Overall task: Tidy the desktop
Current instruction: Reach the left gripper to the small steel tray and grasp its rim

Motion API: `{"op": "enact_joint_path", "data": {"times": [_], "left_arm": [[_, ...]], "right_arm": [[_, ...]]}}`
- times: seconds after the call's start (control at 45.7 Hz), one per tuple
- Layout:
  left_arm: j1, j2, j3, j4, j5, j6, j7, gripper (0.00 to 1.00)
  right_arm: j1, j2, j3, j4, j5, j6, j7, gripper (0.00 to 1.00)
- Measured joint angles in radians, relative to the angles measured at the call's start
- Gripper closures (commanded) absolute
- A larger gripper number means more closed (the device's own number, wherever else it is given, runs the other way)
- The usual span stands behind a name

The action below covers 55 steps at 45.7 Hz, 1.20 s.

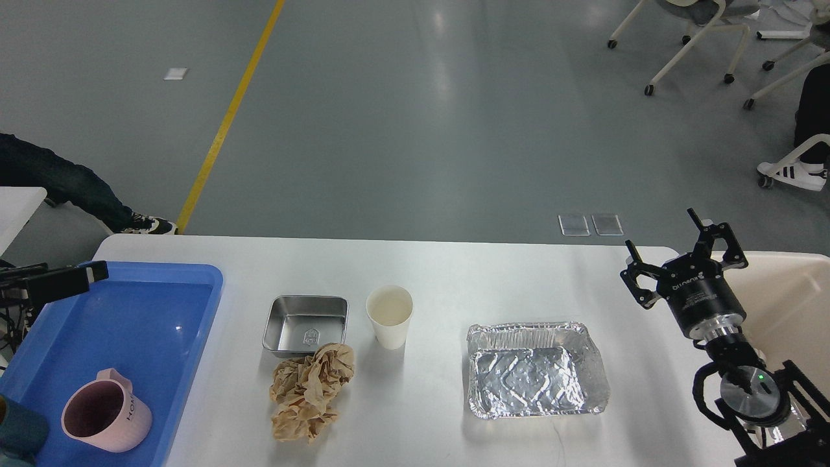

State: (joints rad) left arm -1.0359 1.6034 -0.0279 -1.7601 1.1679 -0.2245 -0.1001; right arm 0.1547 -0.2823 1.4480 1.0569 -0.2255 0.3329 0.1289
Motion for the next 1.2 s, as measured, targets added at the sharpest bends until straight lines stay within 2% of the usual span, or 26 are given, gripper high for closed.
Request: {"op": "enact_joint_path", "data": {"times": [0.241, 0.416, 0.569, 0.854, 1.007, 1.204], "left_arm": [[-0.012, 0.008, -0.003, 0.0, -0.001, -0.013, -0.001, 0.05], [0.0, -0.05, 0.005, 0.008, -0.003, 0.015, 0.003, 0.06], [0.051, -0.245, 0.008, 0.116, -0.009, 0.075, 0.018, 0.06], [0.132, -0.655, 0.004, 0.505, -0.01, 0.089, 0.018, 0.07], [0.163, -0.825, -0.003, 0.66, -0.011, 0.095, 0.01, 0.08], [0.202, -0.994, 0.0, 0.799, -0.009, 0.096, 0.011, 0.1]], "right_arm": [[-0.001, 0.0, 0.0, 0.0, 0.0, 0.0, 0.0, 0.0], [-0.003, 0.0, 0.0, 0.001, 0.0, 0.0, 0.0, 0.0], [-0.004, 0.0, 0.0, 0.001, 0.0, 0.0, 0.0, 0.0], [-0.01, -0.005, -0.001, 0.0, 0.0, 0.003, 0.0, 0.0], [-0.017, -0.002, -0.001, -0.002, 0.0, 0.003, 0.0, 0.0], [-0.021, 0.001, -0.001, -0.001, 0.0, 0.003, 0.0, 0.0]]}}
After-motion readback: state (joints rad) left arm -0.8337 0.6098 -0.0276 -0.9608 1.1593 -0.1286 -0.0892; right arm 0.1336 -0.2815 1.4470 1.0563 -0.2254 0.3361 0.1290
